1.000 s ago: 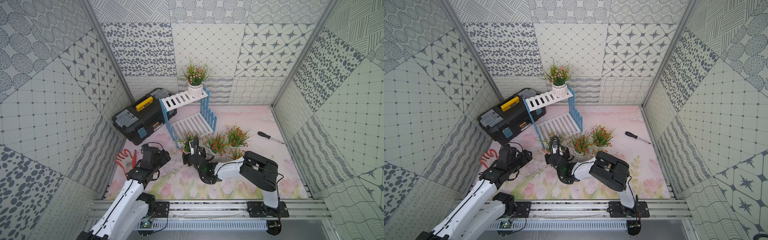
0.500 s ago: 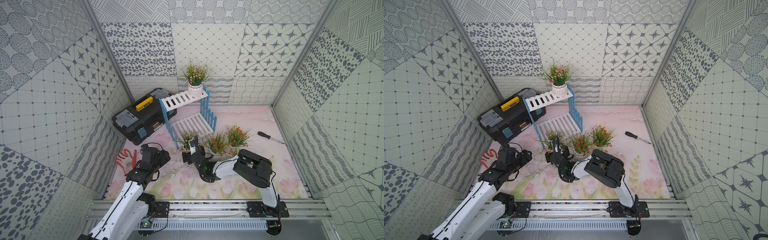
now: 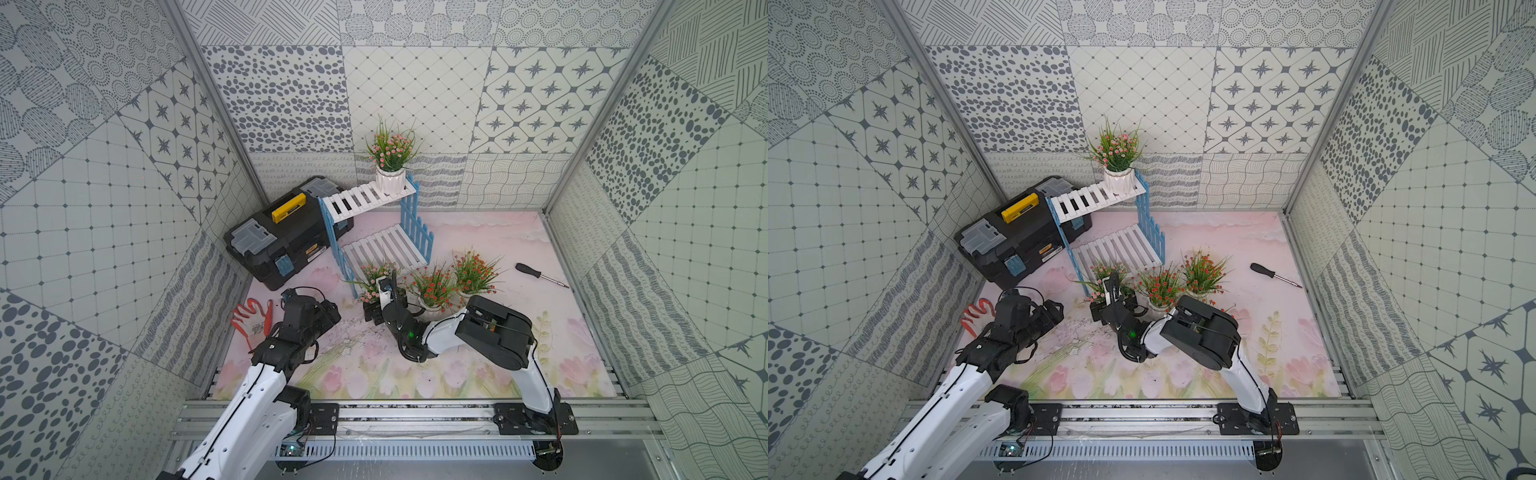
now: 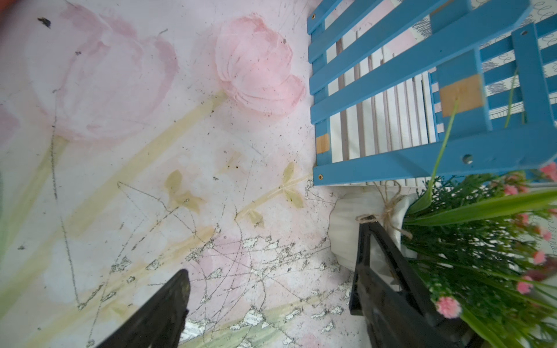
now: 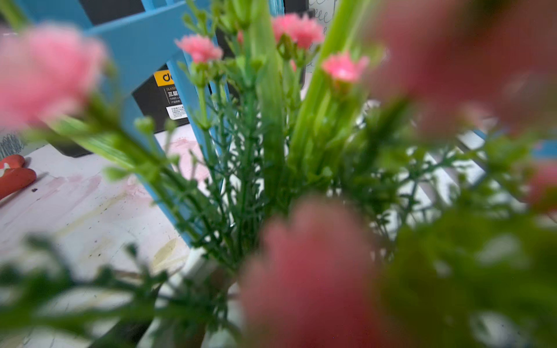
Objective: Place the baby's breath potted plants on the rack by color
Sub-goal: Pick up the baby's breath potted plant from the center of the board.
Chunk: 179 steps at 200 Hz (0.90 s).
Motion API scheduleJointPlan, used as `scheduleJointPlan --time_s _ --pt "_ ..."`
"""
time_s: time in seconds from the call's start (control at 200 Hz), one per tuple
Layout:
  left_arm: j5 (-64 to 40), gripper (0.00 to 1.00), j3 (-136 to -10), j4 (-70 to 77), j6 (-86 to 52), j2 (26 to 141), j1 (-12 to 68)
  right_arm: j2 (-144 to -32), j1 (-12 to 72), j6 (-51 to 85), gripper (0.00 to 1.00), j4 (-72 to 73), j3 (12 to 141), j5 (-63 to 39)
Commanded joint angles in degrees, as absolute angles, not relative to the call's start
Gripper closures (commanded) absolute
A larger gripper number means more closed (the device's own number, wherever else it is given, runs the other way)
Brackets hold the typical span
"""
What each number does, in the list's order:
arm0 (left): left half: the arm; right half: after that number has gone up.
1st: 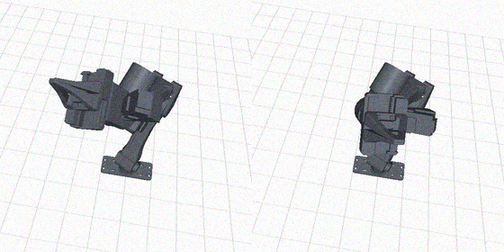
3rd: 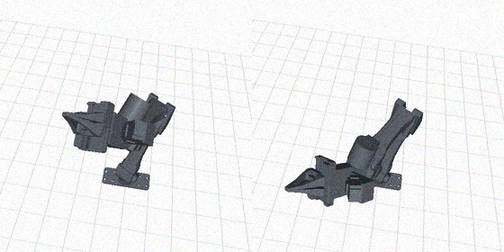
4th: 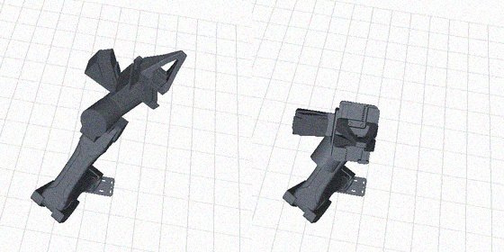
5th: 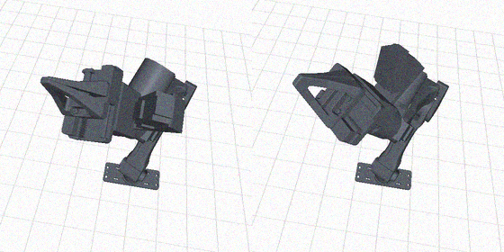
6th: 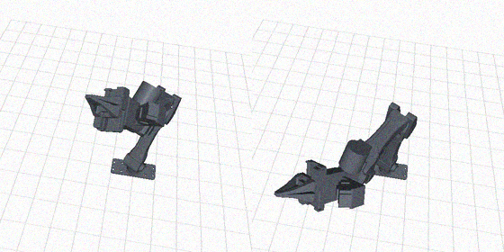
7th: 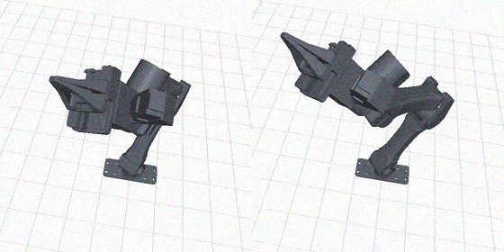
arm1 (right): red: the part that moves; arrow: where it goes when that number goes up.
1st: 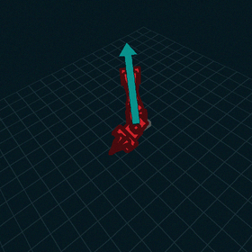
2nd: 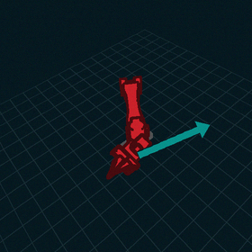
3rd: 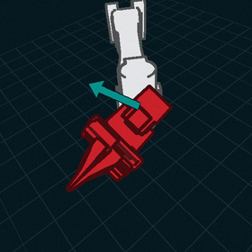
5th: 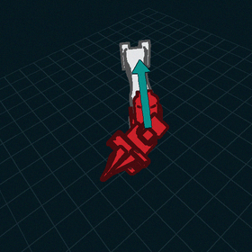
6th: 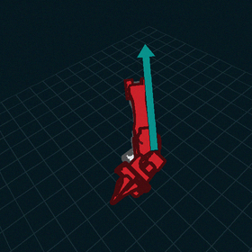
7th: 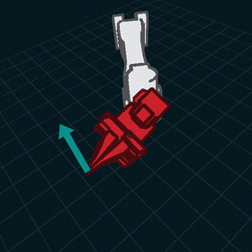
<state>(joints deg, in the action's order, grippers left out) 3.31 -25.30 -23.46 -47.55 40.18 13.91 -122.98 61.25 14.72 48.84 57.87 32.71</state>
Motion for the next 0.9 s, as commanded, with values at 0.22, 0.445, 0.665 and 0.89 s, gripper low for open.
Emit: scheduleJointPlan --time_s 0.22,0.445,0.665,0.89 --pt "2.9 0.13 -25.2 -23.0 -47.4 39.9 14.1 -125.4 59.8 14.6 0.03 51.9 60.5 31.0" --pt "2.9 0.13 -25.1 -22.5 -47.4 40.4 14.1 -125.6 59.8 16.4 0.18 50.7 59.3 31.2" --pt "2.9 0.13 -24.8 -22.3 -47.5 40.4 14.1 -125.1 59.8 16.3 0.34 51.0 58.0 30.7" --pt "2.9 0.13 -24.5 -22.2 -47.7 40.4 14.1 -119.8 60.1 13.0 0.33 49.0 54.8 29.0"
